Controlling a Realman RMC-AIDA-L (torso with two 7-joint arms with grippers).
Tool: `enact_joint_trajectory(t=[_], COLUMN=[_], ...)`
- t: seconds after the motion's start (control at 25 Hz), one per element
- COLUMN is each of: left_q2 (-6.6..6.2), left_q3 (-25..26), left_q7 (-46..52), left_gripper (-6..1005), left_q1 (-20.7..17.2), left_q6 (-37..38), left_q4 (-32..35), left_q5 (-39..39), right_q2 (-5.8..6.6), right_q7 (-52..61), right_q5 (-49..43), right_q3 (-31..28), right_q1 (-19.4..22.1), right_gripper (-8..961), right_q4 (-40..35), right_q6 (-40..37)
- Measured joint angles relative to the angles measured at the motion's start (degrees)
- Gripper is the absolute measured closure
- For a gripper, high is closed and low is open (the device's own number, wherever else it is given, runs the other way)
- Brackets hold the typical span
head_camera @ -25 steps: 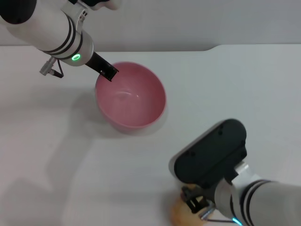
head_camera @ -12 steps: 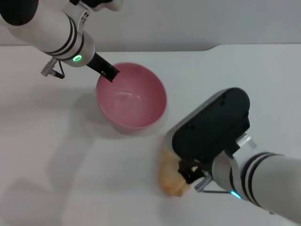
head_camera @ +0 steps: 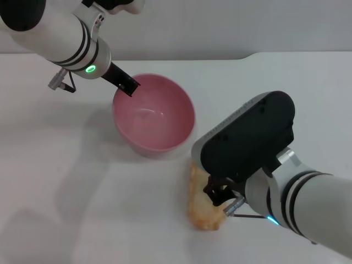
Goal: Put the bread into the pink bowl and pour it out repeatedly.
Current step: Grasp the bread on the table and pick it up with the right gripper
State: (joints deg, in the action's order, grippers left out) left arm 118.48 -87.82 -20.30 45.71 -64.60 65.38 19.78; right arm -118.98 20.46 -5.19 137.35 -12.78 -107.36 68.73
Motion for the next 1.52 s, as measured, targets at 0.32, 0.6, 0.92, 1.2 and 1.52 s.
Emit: enact_joint_trajectory(t=[0.32, 0.6, 0.92, 1.2, 1.52], left_q2=[0.0, 0.0, 0.0, 0.0, 0.08], left_q3=[0.02, 0.02, -0.12, -0.85, -0.86], left_q7=[0.0, 0.0, 0.0, 0.0, 0.0], left_gripper=[956, 956, 956, 956, 956], left_q1=[0.08, 0.08, 0.08, 0.16, 0.25], left_q6=[-0.02, -0.08, -0.01, 0.05, 0.08], left_q4=[0.17, 0.28, 0.28, 0.28, 0.27], left_q5=[-0.01, 0.0, 0.0, 0.0, 0.0], right_q2=[-0.03, -0.03, -0.06, -0.11, -0.21], right_q7=[1.41, 1.41, 1.8, 2.34, 3.58], right_q5=[0.34, 0.1, 0.18, 2.05, 5.59], right_q3=[0.39, 0.45, -0.15, -0.25, -0.08], right_q1=[0.03, -0.21, -0.97, -2.12, -4.45], right_gripper=[734, 580, 415, 339, 354], right_q4=[1.62, 2.68, 5.9, 7.52, 11.58], right_q6=[0.05, 0.28, -0.97, -4.2, -6.22])
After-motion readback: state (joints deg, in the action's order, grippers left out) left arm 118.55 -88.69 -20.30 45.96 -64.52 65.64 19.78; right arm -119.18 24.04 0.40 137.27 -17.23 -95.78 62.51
